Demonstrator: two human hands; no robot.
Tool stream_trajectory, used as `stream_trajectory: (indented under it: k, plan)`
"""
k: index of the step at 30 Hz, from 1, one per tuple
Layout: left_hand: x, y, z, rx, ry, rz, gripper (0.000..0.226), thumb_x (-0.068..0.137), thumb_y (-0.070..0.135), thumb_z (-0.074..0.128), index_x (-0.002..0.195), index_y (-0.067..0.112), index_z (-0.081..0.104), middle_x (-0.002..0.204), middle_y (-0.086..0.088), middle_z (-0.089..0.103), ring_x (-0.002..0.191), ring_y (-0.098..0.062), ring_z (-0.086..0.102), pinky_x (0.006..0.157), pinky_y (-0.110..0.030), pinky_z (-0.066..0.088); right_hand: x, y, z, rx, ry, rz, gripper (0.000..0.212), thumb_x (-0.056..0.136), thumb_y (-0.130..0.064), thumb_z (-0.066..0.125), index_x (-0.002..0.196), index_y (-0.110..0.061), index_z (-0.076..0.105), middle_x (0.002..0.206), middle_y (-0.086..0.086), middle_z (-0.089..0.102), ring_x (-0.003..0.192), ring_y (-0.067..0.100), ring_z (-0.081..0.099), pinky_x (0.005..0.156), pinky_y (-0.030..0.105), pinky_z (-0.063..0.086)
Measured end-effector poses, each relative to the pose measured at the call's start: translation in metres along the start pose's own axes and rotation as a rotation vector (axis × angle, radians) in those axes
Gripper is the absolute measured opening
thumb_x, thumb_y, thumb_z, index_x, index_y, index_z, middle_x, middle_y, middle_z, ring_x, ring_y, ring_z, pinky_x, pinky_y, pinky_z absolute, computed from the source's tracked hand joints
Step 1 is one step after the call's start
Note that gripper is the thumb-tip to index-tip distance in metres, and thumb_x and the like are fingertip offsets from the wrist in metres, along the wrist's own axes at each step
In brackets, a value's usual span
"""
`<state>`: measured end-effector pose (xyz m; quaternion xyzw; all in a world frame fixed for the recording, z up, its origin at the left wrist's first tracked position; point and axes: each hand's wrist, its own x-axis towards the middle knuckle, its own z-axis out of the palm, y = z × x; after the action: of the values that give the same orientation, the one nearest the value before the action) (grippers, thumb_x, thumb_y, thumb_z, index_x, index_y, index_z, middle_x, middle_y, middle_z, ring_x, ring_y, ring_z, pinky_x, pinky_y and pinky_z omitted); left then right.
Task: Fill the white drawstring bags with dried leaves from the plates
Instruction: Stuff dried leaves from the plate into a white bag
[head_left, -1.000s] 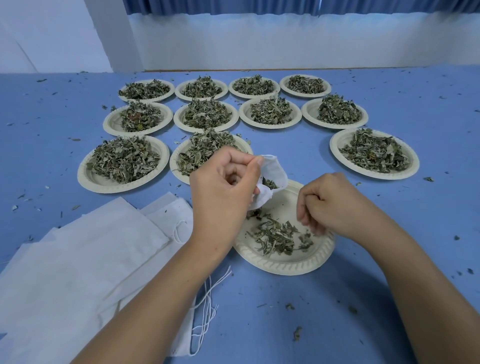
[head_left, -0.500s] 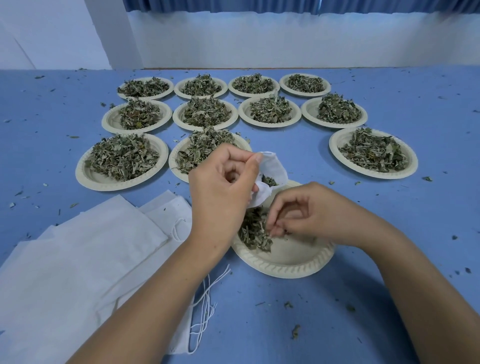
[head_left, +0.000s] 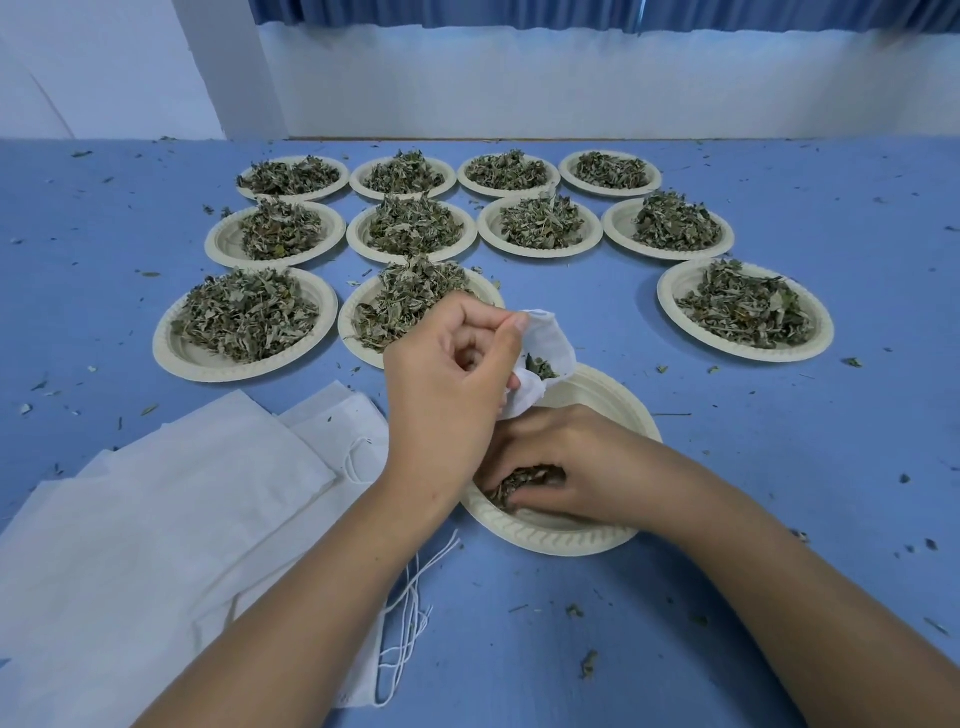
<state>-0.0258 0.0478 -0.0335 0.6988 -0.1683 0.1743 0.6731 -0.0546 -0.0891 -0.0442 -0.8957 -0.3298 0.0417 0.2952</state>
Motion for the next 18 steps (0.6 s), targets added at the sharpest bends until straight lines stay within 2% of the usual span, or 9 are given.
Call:
stream_trajectory:
  k: [3, 6, 8, 10, 13, 16, 18]
  plan:
    - [0.0, 0.0, 0.0, -0.004, 0.003, 0.0, 0.013, 0.091, 0.011, 0.066, 0.078, 0.014, 0.064, 0.051, 0.008, 0.058, 0.043, -0.002, 0.053, 0.048, -0.013, 0.042, 0.0, 0.0, 0.001, -0.005, 0.008, -0.024, 0.01, 0.078, 0.001, 0.073, 0.085, -0.006, 0.074, 0.09, 0.003, 0.07, 0.078, 0.0, 0.053, 0.074, 0.003, 0.036]
    - [0.0, 0.0, 0.0, 0.0, 0.004, 0.004, 0.013, 0.091, 0.011, 0.067, 0.078, 0.014, 0.064, 0.051, 0.008, 0.059, 0.042, -0.003, 0.053, 0.047, -0.013, 0.042, 0.0, 0.0, 0.002, -0.025, 0.018, -0.046, 0.01, 0.078, 0.002, 0.071, 0.082, -0.006, 0.075, 0.088, 0.003, 0.07, 0.075, 0.001, 0.054, 0.072, 0.004, 0.036]
    - [0.0, 0.001, -0.001, -0.001, 0.005, 0.002, 0.013, 0.091, 0.011, 0.066, 0.078, 0.014, 0.064, 0.051, 0.007, 0.059, 0.042, -0.002, 0.053, 0.048, -0.013, 0.042, -0.001, -0.001, 0.001, -0.023, 0.054, -0.058, 0.01, 0.078, 0.002, 0.071, 0.083, -0.006, 0.075, 0.087, 0.002, 0.071, 0.078, 0.007, 0.059, 0.074, 0.01, 0.042]
    - [0.001, 0.0, -0.001, -0.006, 0.007, -0.007, 0.012, 0.091, 0.012, 0.066, 0.079, 0.013, 0.064, 0.052, 0.005, 0.059, 0.043, -0.002, 0.052, 0.048, -0.014, 0.042, -0.005, -0.001, -0.006, 0.024, 0.165, -0.07, 0.011, 0.077, 0.001, 0.075, 0.084, -0.007, 0.076, 0.085, 0.002, 0.071, 0.081, 0.01, 0.062, 0.077, 0.02, 0.048]
    - [0.001, -0.001, -0.002, -0.009, 0.014, -0.007, 0.013, 0.091, 0.012, 0.066, 0.079, 0.013, 0.064, 0.053, 0.004, 0.059, 0.045, -0.003, 0.053, 0.049, -0.018, 0.044, -0.012, -0.002, -0.019, 0.271, 0.332, -0.093, 0.011, 0.077, -0.002, 0.074, 0.085, -0.009, 0.075, 0.083, 0.002, 0.07, 0.08, 0.015, 0.064, 0.076, 0.026, 0.051]
    - [0.001, -0.002, -0.002, 0.002, -0.008, -0.008, 0.013, 0.092, 0.011, 0.065, 0.079, 0.011, 0.063, 0.054, 0.001, 0.06, 0.045, -0.002, 0.054, 0.049, -0.018, 0.045, -0.015, -0.002, -0.026, 0.638, 0.507, -0.146, 0.018, 0.076, 0.003, 0.072, 0.088, -0.01, 0.075, 0.085, 0.001, 0.07, 0.077, 0.015, 0.065, 0.071, 0.021, 0.052]
    - [0.0, -0.002, -0.001, -0.003, -0.028, -0.016, 0.014, 0.092, 0.009, 0.065, 0.078, 0.01, 0.062, 0.053, 0.002, 0.06, 0.044, -0.002, 0.054, 0.049, -0.016, 0.045, -0.013, -0.001, -0.028, 0.778, 0.671, -0.141, 0.023, 0.074, 0.002, 0.072, 0.083, -0.018, 0.077, 0.083, -0.003, 0.07, 0.075, 0.011, 0.064, 0.068, 0.017, 0.051]
